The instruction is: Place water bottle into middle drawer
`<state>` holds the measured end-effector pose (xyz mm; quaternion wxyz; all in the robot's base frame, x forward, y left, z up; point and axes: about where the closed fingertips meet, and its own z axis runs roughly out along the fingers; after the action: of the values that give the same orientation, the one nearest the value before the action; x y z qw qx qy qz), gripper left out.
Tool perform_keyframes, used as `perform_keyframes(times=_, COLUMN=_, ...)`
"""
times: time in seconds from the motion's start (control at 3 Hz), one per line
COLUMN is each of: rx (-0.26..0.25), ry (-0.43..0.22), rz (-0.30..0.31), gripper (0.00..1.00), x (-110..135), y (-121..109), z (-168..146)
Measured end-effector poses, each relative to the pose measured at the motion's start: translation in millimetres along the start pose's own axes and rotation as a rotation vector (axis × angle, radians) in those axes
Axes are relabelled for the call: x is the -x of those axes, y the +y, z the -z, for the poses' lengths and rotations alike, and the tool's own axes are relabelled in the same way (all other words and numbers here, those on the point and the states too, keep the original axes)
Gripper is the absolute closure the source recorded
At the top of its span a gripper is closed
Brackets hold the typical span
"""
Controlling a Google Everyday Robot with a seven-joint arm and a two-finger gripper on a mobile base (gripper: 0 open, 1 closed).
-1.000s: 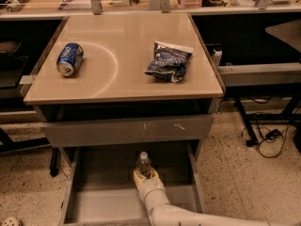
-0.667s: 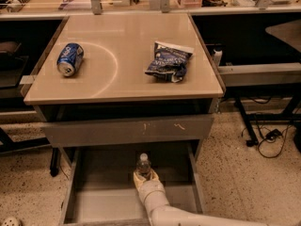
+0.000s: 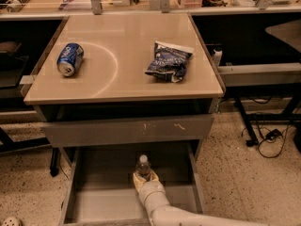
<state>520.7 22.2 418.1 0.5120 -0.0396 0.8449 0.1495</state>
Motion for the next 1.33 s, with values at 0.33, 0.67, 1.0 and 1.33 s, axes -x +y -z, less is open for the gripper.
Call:
perform_keyframes(times=0.33, rx=0.0, ry=0.0, rz=0.0, gripper=0.57, x=0.0, y=0.0, z=0.0)
perform_keyframes(times=0.67, rx=0.0, ry=0.0, rz=0.0, gripper=0.34, x=0.0, y=0.0, z=0.0)
perform_keyframes(times=1.0, rx=0.0, ry=0.0, rz=0.0, gripper=0.11, x=0.0, y=0.0, z=0.0)
perform_keyframes(times=1.33, rx=0.0, ry=0.0, rz=0.0, gripper=0.0, x=0.0, y=0.0, z=-0.1)
